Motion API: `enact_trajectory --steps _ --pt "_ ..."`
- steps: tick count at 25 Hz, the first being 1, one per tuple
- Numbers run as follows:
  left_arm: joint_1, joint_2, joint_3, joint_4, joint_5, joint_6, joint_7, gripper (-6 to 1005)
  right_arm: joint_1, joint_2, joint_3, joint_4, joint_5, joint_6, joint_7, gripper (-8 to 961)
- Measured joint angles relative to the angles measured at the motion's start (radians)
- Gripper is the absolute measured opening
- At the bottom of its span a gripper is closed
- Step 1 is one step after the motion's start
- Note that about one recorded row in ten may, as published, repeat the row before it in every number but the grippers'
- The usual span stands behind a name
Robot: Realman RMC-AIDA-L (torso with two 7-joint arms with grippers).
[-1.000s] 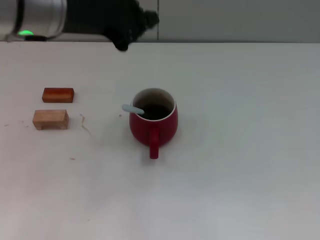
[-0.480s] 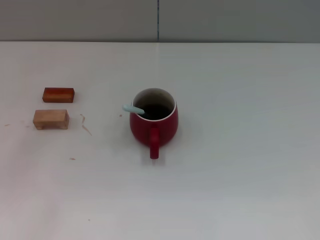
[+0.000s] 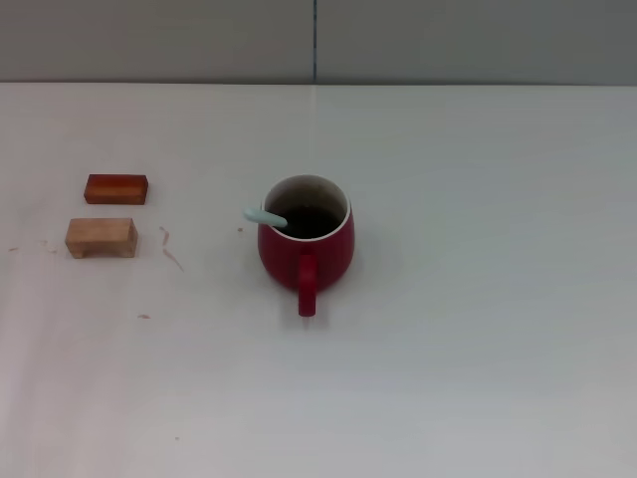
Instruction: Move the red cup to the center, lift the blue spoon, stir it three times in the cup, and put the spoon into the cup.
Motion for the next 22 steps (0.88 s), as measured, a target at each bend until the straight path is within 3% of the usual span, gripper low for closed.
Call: enact_trajectory --steps 4,9,20,22 --pt "-0.018 -0.001 -0.003 -0.137 -0.064 0.063 0.271 66 0.003 -0.004 0.003 -0.003 0.003 -0.001 0.0 644" --pt "-0.025 -0.001 -0.007 -0.198 -0.075 0.067 0.329 107 0.012 -0.007 0.009 -0.004 0.038 -0.001 0.0 643" --pt "-0.026 -0.003 -0.011 -0.246 -0.113 0.055 0.338 547 0.012 -0.009 0.01 -0.003 0.078 -0.064 0.0 643" --pt "-0.028 -0.003 -0.011 -0.252 -0.116 0.055 0.339 547 0.008 -0.007 0.01 -0.003 0.079 -0.087 0.004 643"
